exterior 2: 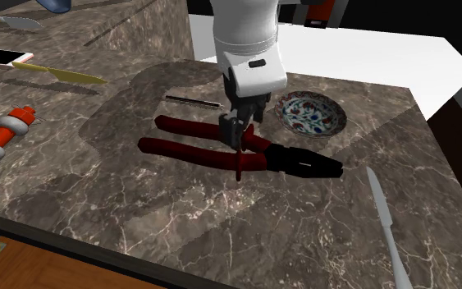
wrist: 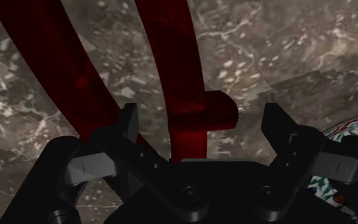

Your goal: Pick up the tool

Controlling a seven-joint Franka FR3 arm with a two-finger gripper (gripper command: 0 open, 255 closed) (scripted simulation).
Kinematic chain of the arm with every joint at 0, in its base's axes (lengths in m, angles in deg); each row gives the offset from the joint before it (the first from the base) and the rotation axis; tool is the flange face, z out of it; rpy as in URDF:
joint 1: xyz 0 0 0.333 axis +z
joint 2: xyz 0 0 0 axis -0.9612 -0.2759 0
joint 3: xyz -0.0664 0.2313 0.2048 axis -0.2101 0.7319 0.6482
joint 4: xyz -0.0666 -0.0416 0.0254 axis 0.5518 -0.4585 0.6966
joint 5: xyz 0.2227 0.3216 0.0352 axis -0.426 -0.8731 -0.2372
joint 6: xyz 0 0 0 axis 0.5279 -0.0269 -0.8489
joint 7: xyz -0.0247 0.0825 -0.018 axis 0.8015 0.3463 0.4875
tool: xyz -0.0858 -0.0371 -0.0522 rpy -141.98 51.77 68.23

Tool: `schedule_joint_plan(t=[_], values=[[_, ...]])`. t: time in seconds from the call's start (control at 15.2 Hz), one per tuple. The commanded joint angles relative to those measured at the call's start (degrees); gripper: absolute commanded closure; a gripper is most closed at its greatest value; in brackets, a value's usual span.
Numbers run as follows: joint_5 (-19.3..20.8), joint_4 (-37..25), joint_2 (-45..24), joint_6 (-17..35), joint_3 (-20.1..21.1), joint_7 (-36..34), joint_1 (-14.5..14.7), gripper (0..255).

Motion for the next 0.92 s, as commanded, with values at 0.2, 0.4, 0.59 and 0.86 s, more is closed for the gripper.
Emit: schedule_joint_plan(t=[0.2,0.4,0.59,0.86], values=[[0.17,1.43,-0.13,0.48,-0.03,0.13,-0.02,255],[0.12,1.26,-0.26,0.44,-0.03,0.15,-0.03,255],[0.14,1.47,-0.21,0.59,-0.05,0.20,-0.05,255],[-0.17,-2.25,-1.10,-2.26,-0.06,-0.06,-0.12,255]])
